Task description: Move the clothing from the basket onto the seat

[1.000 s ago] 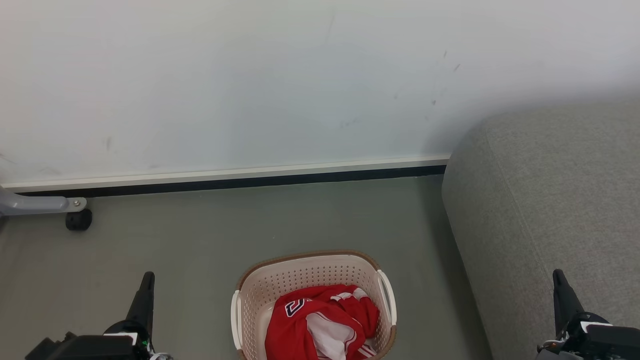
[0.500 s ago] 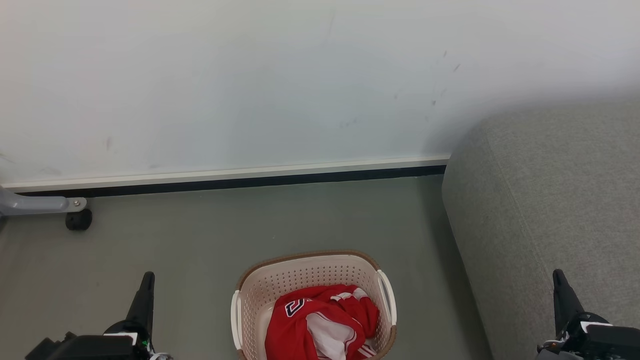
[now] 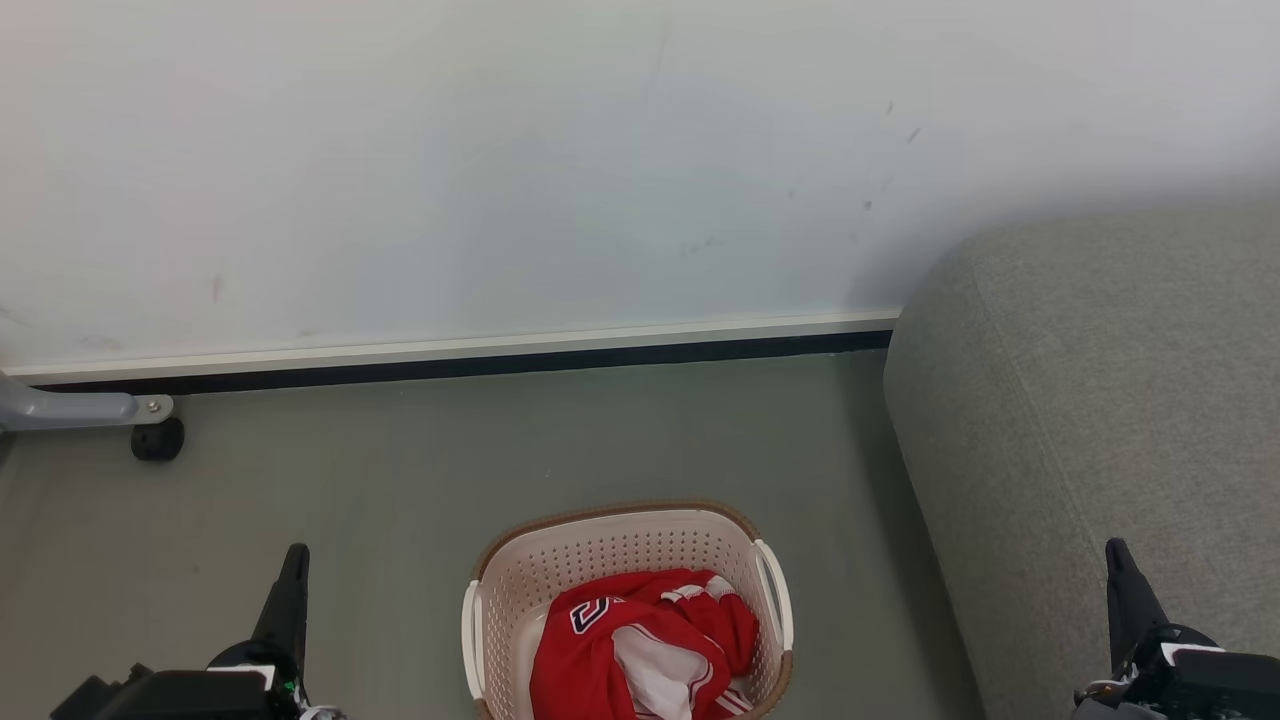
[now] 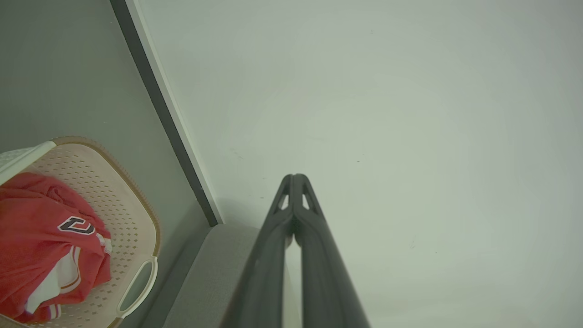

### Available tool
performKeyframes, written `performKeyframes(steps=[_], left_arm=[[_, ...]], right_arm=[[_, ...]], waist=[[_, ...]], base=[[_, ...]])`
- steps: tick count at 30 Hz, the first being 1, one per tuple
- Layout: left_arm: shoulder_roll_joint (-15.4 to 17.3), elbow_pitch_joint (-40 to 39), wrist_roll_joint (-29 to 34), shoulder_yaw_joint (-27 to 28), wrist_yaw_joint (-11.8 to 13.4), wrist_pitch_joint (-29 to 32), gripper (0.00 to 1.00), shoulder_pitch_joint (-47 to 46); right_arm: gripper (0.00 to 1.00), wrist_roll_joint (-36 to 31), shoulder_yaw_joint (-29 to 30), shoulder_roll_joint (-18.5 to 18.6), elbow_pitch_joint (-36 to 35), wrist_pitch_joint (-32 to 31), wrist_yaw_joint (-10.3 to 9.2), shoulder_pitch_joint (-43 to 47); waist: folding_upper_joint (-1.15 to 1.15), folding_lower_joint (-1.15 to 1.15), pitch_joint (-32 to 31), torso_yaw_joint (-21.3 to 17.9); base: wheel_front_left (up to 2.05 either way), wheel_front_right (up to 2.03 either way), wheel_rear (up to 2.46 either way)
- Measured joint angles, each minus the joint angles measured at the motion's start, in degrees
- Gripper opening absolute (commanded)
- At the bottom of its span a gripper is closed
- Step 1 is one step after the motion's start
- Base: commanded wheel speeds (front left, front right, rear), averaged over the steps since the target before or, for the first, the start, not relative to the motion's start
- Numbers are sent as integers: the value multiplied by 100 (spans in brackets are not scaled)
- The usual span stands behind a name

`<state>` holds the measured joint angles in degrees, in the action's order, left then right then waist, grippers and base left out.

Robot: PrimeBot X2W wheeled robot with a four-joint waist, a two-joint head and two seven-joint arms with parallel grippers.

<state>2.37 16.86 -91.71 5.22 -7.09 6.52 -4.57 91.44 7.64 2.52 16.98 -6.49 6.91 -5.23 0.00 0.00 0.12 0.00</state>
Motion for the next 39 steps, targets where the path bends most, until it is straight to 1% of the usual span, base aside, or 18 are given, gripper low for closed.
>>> performKeyframes(steps=[39], left_arm=[[0, -1, 0, 0, 0, 0, 0, 0]], right_arm=[[0, 0, 0, 0, 0, 0, 0, 0]], waist=[[0, 0, 0, 0]], base=[[0, 0, 0]])
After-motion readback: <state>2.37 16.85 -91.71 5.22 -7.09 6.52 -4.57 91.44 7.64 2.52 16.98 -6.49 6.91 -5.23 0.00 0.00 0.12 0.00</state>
